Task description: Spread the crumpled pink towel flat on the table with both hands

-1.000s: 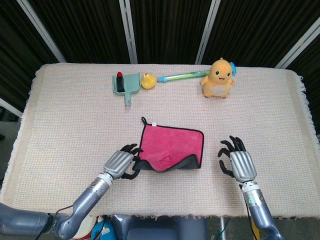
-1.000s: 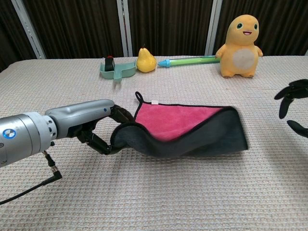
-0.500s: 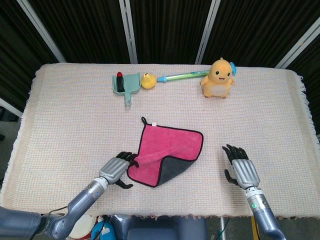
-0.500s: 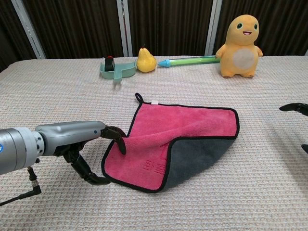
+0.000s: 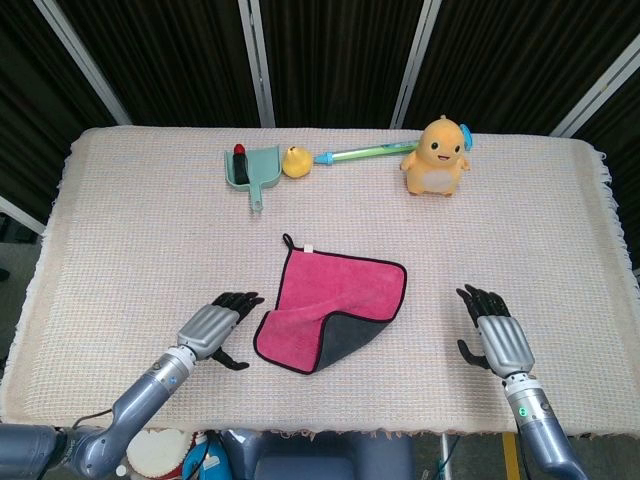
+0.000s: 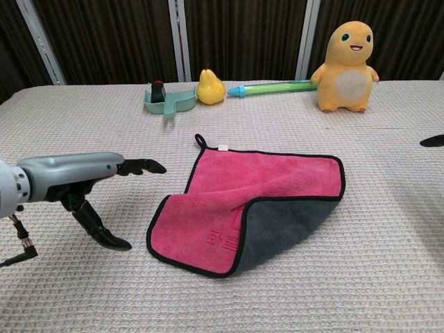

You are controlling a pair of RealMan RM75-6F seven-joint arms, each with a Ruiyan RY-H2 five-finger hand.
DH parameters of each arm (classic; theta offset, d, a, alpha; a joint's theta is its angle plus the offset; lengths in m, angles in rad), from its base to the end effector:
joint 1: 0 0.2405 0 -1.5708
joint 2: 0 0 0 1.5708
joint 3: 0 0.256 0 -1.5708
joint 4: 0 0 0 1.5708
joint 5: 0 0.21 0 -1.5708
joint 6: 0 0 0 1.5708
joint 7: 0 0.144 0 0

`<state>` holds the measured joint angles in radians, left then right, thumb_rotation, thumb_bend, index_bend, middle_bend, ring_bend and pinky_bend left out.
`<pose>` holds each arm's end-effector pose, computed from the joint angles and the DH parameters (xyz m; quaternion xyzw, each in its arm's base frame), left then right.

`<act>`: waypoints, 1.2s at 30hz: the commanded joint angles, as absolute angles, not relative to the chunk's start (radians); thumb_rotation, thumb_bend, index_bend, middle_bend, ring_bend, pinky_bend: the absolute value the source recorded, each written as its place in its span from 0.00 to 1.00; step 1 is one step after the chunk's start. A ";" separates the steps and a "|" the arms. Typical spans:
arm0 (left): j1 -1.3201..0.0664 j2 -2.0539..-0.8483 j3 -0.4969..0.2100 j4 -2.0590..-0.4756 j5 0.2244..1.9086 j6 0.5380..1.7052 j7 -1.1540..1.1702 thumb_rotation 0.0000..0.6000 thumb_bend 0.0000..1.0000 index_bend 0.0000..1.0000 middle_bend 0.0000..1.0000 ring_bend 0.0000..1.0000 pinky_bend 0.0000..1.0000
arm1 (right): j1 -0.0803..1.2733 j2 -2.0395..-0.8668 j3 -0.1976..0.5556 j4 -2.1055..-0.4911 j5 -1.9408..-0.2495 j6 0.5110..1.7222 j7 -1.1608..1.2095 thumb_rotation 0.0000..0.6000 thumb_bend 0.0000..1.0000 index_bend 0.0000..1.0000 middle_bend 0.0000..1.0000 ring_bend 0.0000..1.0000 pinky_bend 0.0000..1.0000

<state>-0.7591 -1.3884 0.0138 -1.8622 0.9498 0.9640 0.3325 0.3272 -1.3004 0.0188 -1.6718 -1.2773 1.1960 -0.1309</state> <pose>-0.1460 0.2654 -0.0122 -0.7584 -0.4887 -0.3001 0.3098 -0.2683 -0.2318 0.0588 0.6433 -0.4856 0.3482 0.4787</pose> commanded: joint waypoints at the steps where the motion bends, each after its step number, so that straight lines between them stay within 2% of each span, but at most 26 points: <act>1: -0.722 -1.335 0.012 -1.890 1.004 1.011 0.294 1.00 0.02 0.00 0.00 0.00 0.00 | 0.332 -1.296 0.027 -1.670 -1.275 1.189 -0.129 1.00 0.44 0.01 0.00 0.00 0.00; 6: -0.652 -1.271 0.034 -1.909 1.085 1.079 0.227 1.00 0.02 0.00 0.00 0.00 0.00 | 0.349 -1.295 0.053 -1.676 -1.284 1.187 -0.143 1.00 0.44 0.11 0.00 0.00 0.00; 9: -0.601 -1.260 0.056 -1.890 1.159 1.159 0.230 1.00 0.02 0.00 0.00 0.00 0.00 | 0.373 -1.304 0.072 -1.680 -1.283 1.175 -0.184 1.00 0.44 0.15 0.01 0.00 0.00; 14: -0.528 -1.260 0.082 -1.864 1.230 1.267 0.242 1.00 0.02 0.00 0.00 0.00 0.00 | 0.416 -1.341 0.105 -1.677 -1.270 1.157 -0.260 1.00 0.44 0.35 0.08 0.00 0.00; 16: -0.501 -1.253 0.087 -1.862 1.241 1.297 0.240 1.00 0.02 0.00 0.00 0.00 0.00 | 0.434 -1.367 0.116 -1.673 -1.270 1.153 -0.292 1.00 0.44 0.39 0.09 0.00 0.00; 27: -0.441 -1.203 0.076 -1.872 1.290 1.353 0.202 1.00 0.02 0.00 0.00 0.00 0.00 | 0.542 -1.531 0.172 -1.636 -1.149 1.077 -0.484 1.00 0.44 0.42 0.10 0.00 0.00; 36: -0.427 -1.187 0.050 -1.858 1.283 1.321 0.156 1.00 0.02 0.00 0.00 0.00 0.00 | 0.610 -1.622 0.199 -1.617 -1.026 1.047 -0.602 1.00 0.44 0.42 0.10 0.00 0.00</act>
